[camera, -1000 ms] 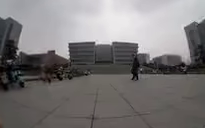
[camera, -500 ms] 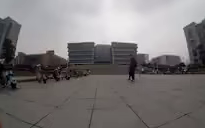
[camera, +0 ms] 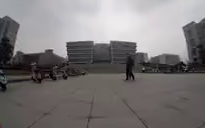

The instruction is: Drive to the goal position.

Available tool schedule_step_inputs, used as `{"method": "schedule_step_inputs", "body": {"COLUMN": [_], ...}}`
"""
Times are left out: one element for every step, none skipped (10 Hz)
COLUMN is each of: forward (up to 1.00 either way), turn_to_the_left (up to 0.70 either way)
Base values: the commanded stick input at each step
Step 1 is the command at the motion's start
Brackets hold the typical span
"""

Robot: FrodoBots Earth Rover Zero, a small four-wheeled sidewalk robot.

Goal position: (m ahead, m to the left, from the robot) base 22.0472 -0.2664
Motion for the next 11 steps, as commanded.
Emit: {"method": "schedule_step_inputs", "body": {"forward": [0.70,0.70,0.70,0.70,0.70,0.70,0.70,0.70,0.70,0.70,0.70], "turn_to_the_left": [-0.01,-0.01,-0.01,-0.01,-0.01,-0.01,-0.01,-0.01,-0.01,-0.01,-0.01]}}
